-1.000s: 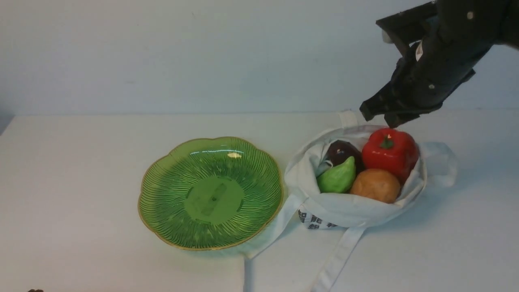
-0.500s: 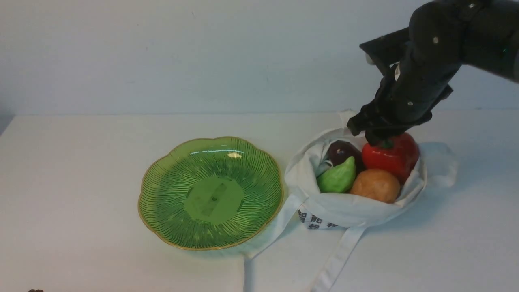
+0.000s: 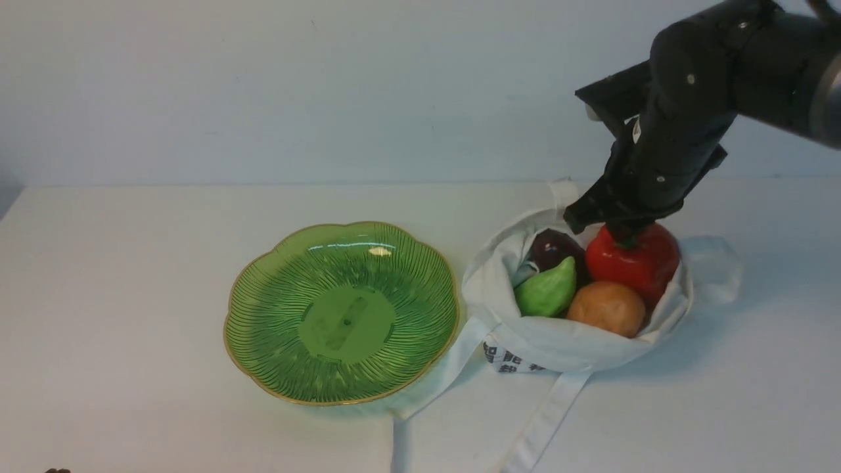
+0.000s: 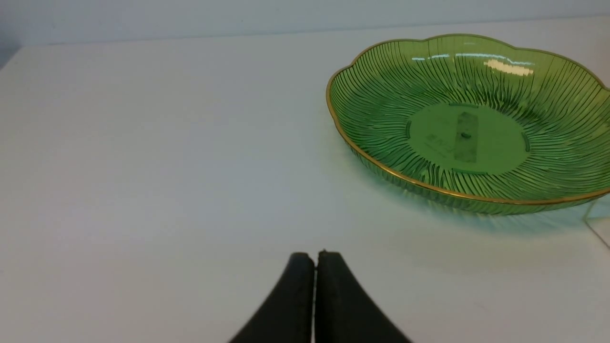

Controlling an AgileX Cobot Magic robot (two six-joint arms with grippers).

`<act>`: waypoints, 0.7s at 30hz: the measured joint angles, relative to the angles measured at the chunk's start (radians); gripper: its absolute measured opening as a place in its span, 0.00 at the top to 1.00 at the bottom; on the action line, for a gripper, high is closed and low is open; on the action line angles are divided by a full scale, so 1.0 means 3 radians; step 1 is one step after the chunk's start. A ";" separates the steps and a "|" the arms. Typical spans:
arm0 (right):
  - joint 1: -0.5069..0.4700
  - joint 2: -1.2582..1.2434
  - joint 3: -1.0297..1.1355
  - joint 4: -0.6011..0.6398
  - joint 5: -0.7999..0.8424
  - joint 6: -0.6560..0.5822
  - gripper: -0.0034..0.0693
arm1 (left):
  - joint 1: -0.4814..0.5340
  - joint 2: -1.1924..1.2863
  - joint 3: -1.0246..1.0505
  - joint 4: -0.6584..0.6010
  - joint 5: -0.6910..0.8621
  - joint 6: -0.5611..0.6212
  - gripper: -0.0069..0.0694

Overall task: Take vegetables from cloth bag on white table place on plate.
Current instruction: 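Reach for the red bell pepper in the white bag with the right gripper, then place the red bell pepper on the plate with the right gripper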

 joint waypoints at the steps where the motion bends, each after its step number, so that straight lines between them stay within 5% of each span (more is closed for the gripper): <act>1: 0.0000 -0.0041 0.0000 0.0014 0.0007 -0.0018 0.92 | 0.0000 0.0000 0.0000 0.0000 0.0000 0.0000 0.92; 10: 0.0000 -0.0465 0.0000 0.0139 0.0038 -0.0018 0.92 | 0.0000 0.0000 0.0000 0.0000 0.0000 0.0000 0.92; 16: 0.0070 -0.0831 0.0000 0.0919 -0.0104 -0.0407 0.93 | 0.0000 0.0000 0.0000 0.0000 0.0000 0.0000 0.92; 21: 0.0470 -0.0752 0.0000 0.1581 -0.0338 -0.0918 0.93 | 0.0000 0.0000 0.0000 0.0000 0.0000 0.0000 0.92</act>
